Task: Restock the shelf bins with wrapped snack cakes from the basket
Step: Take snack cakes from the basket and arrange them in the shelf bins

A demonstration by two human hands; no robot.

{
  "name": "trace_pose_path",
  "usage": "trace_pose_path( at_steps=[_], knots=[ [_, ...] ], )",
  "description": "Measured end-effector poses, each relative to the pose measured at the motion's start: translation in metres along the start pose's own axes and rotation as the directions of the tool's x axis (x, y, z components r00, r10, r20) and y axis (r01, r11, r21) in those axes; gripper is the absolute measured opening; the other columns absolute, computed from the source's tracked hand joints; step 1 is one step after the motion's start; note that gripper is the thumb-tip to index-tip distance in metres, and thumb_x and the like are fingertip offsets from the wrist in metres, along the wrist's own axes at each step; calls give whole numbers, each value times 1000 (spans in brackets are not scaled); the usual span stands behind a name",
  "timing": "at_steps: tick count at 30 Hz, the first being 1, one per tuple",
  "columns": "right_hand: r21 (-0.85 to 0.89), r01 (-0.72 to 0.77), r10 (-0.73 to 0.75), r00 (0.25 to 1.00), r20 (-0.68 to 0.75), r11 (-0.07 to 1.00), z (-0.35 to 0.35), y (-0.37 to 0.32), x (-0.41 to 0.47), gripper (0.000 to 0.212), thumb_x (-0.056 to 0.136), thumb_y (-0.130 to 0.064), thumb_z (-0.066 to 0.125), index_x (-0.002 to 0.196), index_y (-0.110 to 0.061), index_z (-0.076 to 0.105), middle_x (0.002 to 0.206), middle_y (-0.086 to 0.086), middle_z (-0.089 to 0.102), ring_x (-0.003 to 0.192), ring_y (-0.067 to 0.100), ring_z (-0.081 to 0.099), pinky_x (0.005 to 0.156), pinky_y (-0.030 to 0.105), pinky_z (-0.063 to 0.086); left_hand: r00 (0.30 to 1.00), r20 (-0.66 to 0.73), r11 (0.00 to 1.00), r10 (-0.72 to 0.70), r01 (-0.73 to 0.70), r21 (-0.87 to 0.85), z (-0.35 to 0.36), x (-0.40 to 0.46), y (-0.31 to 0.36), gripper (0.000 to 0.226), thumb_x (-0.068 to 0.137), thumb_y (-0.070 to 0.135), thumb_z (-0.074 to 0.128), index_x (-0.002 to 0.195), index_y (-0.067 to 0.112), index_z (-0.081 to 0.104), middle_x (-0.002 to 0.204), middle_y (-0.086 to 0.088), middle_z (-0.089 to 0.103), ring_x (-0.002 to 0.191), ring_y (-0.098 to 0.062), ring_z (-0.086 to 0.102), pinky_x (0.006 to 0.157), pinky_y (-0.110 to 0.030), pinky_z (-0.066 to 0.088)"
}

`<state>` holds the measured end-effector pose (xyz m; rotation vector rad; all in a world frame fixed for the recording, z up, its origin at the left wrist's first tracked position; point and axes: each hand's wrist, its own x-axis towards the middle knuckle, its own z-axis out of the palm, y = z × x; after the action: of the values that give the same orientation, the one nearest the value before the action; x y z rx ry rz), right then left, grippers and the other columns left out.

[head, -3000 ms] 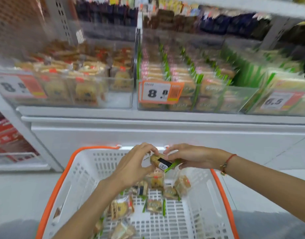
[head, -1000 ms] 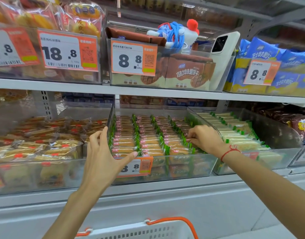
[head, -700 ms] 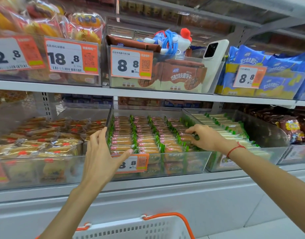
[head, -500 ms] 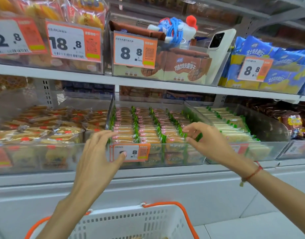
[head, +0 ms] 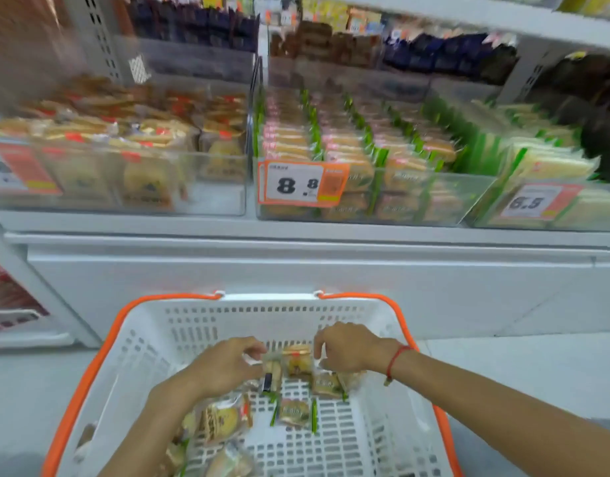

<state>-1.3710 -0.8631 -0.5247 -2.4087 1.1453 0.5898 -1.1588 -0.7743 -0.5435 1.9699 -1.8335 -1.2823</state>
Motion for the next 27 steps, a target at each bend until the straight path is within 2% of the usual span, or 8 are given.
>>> trace_pose_path(
  at_steps=[3,7,10,14,17,20,23,27],
  knots=[
    [-1,-12,12,997,72,1000,42,-6,19,25,96,-19,51,118,-13,61,124,9,59,109,29,57,86,36,46,970,182,987,-162,159,31,26,6,-36,38,97,32,53,134,24,47,134,4,47,115,-14,52,94,-23,43],
    [42,31,-38,983,177,999,97,-16,38,33,98,-24,48,128,-12,55,129,11,56,114,29,54,89,37,46,933,215,945,-288,241,222,69,3,-62,32,97,18,50,129,20,58,133,-4,55,103,-17,52,92,-26,40],
    [108,33,-55,976,211,994,140,-26,47,42,98,-24,48,138,-12,45,139,12,47,120,30,50,93,39,46,917,276,926,-290,196,321,100,-5,-76,35,97,15,48,132,20,55,135,-3,54,122,-21,52,95,-27,40],
    [234,66,-147,927,346,970,189,-49,47,47,99,-25,50,144,-15,39,144,13,39,123,29,48,100,40,42,895,388,927,-219,67,368,130,-11,-98,45,96,23,55,140,21,47,133,-1,55,118,-21,54,93,-29,44],
    [254,61,-168,889,426,965,210,-67,48,53,98,-21,51,147,-14,32,147,14,35,125,33,45,100,42,42,917,347,903,-197,32,429,141,-10,-101,34,92,20,60,126,18,60,117,-5,63,104,-23,60,84,-32,48],
    [275,-8,-115,896,429,961,215,-74,49,47,96,-22,53,138,-7,40,135,16,48,118,33,50,95,40,45,937,291,880,-192,33,473,147,-10,-103,27,89,15,62,116,18,64,119,-2,63,109,-20,59,88,-32,46],
    [294,-1,-116,918,379,956,216,-74,46,29,95,-22,57,120,-8,60,122,13,60,110,31,57,92,41,48,927,312,902,-208,59,427,147,-10,-105,28,90,16,60,118,20,60,124,0,60,114,-19,56,90,-29,43],
    [329,72,-193,917,350,941,192,-65,43,28,97,-20,54,119,-5,63,122,12,61,111,29,57,94,38,47,932,285,969,-225,182,169,129,-6,-104,29,91,19,63,119,23,62,126,6,59,111,-13,57,97,-28,44]
  ],
)
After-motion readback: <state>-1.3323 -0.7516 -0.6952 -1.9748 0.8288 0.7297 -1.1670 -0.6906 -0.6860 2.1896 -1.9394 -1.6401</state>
